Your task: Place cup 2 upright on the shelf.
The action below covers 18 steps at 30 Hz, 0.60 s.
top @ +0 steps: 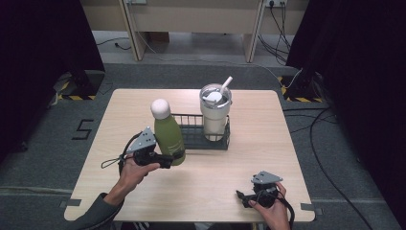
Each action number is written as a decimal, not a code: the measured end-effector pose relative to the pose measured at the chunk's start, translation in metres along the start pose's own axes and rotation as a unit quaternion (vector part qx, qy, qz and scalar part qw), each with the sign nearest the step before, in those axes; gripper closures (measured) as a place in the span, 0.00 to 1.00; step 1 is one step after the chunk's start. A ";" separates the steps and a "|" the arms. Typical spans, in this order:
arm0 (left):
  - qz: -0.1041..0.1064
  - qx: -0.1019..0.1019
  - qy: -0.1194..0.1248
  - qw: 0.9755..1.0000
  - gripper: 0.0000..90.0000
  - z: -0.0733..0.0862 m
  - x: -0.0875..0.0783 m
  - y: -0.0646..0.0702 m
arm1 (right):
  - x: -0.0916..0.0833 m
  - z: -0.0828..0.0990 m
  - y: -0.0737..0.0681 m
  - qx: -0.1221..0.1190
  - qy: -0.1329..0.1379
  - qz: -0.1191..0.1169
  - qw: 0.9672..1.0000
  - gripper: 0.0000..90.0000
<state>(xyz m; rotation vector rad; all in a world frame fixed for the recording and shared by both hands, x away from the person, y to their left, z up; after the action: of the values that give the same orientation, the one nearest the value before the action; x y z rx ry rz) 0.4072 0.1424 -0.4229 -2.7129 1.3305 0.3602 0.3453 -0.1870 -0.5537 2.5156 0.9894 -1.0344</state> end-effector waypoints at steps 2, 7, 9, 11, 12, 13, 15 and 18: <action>0.001 0.000 -0.002 1.000 0.22 -0.003 0.002 -0.002 | 0.000 0.000 0.000 0.001 0.000 0.000 1.000 0.11; -0.002 0.002 -0.002 1.000 0.22 -0.012 0.004 -0.006 | 0.000 0.000 0.000 0.000 0.000 0.000 1.000 0.11; -0.002 0.003 -0.002 1.000 0.22 -0.017 0.005 -0.008 | 0.000 0.000 0.000 0.000 0.000 0.000 1.000 0.11; -0.003 0.001 -0.002 1.000 0.22 -0.019 0.006 -0.010 | 0.000 0.000 0.000 0.001 -0.001 0.000 1.000 0.11; -0.002 -0.001 -0.003 1.000 0.22 -0.021 0.008 -0.011 | 0.000 0.000 0.000 0.001 -0.001 0.000 1.000 0.11; -0.002 -0.001 -0.003 1.000 0.22 -0.021 0.008 -0.011 | 0.000 0.000 0.000 0.001 -0.001 0.000 1.000 0.11; -0.004 -0.002 -0.004 1.000 0.22 -0.023 0.010 -0.014 | 0.000 0.000 0.000 0.001 0.000 0.000 1.000 0.11; -0.005 -0.005 -0.009 1.000 0.22 -0.026 0.014 -0.018 | 0.000 0.000 0.000 0.001 -0.001 0.000 1.000 0.11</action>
<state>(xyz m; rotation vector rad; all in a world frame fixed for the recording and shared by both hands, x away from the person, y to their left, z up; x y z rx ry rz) 0.4341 0.1383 -0.4015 -2.7157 1.3135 0.3906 0.3451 -0.1870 -0.5536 2.5155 0.9887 -1.0390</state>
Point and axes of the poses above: each handheld gripper's, and its own axes: x roughly forward along the jaws, z roughly out of its underside, y roughly to its right, the point moved 5 cm from there along x, roughly forward along the jaws, and after that the axes turned 3 degrees about -z, right-handed, at the moved point
